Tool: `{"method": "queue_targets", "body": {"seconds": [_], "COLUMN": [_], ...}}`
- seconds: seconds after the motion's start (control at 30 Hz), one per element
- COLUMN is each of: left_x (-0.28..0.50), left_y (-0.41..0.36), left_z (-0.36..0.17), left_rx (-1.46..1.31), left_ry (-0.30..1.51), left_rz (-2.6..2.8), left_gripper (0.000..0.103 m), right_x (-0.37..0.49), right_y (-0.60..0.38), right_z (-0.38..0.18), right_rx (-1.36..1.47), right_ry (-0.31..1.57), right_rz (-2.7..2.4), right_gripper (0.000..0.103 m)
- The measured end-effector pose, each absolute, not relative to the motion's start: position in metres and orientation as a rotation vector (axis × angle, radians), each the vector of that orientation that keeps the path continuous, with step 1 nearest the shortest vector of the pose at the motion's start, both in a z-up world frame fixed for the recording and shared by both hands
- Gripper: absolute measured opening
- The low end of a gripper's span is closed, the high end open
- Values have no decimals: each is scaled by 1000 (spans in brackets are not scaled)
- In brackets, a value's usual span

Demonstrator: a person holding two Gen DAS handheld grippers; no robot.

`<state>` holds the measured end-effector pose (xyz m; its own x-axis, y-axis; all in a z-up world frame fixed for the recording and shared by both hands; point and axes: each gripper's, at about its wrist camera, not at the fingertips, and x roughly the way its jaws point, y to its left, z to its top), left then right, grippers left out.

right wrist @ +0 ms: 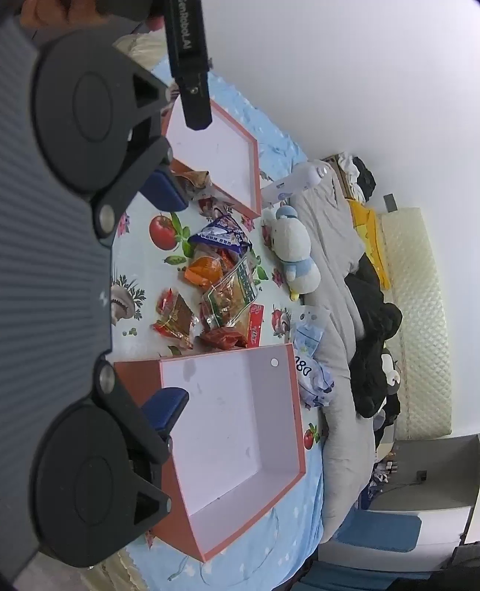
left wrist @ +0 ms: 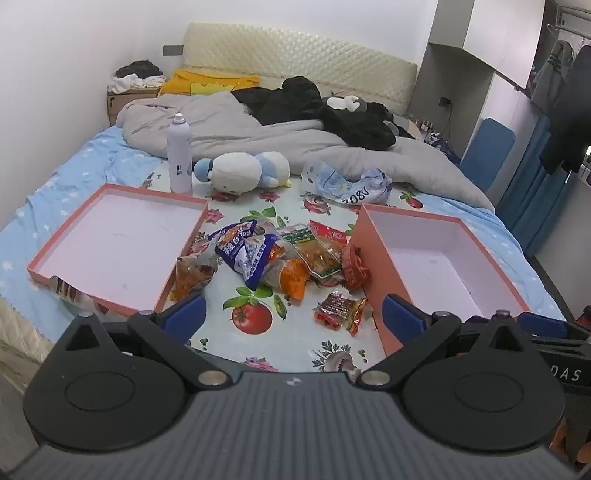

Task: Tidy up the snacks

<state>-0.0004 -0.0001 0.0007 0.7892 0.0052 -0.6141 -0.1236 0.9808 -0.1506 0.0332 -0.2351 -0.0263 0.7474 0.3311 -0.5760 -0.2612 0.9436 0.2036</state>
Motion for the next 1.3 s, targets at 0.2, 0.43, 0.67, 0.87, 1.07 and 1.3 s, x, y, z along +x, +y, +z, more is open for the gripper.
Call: {"method": "queue_targets", "body": {"seconds": [0.2, 0.43, 0.67, 0.87, 1.07, 1.3], "left_x": [-6, -8, -8, -3, -4, -8], "left_y": [-2, 1, 1, 3, 2, 2], "left_z": [8, 4, -1, 1, 8, 12], "left_rx": [-193, -196, -209, -217, -206, -199], "left_ry": [638, 644, 658, 666, 640, 627], "left_rz": [60, 61, 39, 40, 33, 27], "left_gripper": [103, 103, 103, 103, 103, 103], "right_x": [31, 26, 26, 28, 26, 24], "right_y": [-235, -234, -227, -231, -234, -239], "right_z": [-26, -29, -31, -29, -26, -21], "right_rx": [81, 88, 78, 98, 102, 120], "right_ry": [653, 659, 653, 652, 642, 633], "right_rz": [316, 323, 317, 307, 311, 308], "right_gripper": [103, 103, 103, 103, 103, 103]}}
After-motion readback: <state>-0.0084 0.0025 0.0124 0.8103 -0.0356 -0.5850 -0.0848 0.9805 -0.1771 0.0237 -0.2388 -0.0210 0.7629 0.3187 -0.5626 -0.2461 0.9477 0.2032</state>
